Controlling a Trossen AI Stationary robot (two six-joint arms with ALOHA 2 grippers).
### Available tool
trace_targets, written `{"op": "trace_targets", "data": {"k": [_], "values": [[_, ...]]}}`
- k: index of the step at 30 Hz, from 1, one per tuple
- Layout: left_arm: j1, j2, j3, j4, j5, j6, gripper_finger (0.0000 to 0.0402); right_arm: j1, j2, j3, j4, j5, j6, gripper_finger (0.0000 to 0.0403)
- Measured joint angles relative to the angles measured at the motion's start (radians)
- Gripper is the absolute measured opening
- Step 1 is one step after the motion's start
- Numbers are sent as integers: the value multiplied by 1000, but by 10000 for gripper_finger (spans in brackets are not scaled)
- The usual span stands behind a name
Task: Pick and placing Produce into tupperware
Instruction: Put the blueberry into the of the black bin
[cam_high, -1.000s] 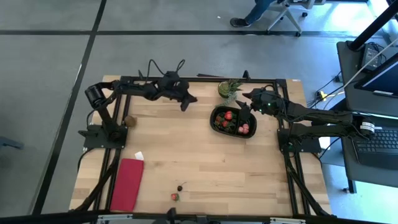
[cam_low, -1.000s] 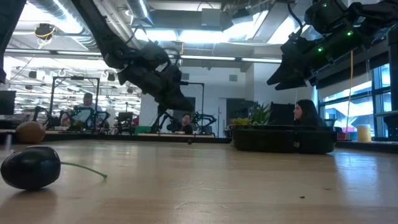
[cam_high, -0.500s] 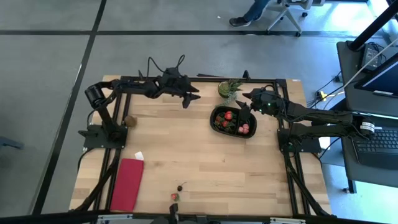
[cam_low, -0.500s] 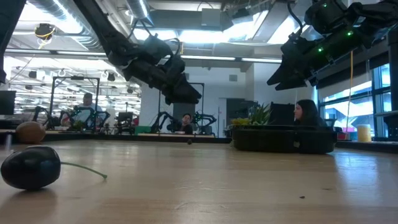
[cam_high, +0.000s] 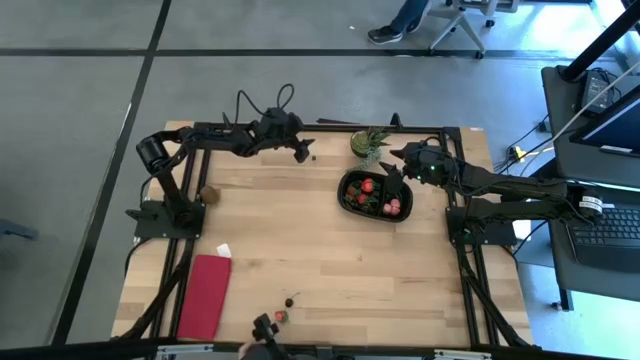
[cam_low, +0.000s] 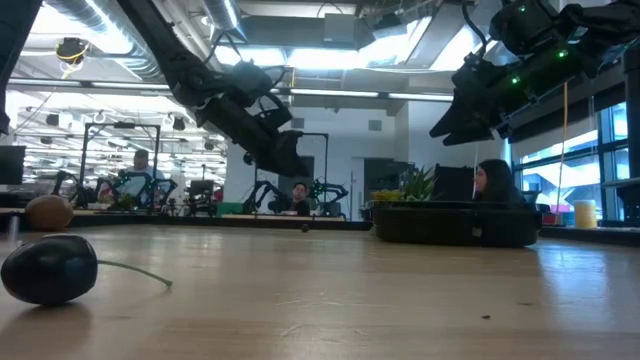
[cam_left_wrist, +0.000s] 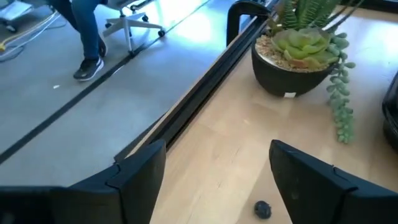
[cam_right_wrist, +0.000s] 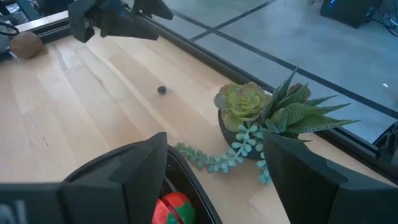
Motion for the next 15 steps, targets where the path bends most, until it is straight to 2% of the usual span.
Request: {"op": "trace_targets", "data": {"k": [7,12,15], "values": [[-8,0,0,-37,11,4,279,0,0,0,-11,0,-4,268],[1,0,0,-105,164,9,273,0,0,0,-14,0,-5,268],[12,5,-5,-95,202,8,266,0,0,0,-14,0,-5,268]]}}
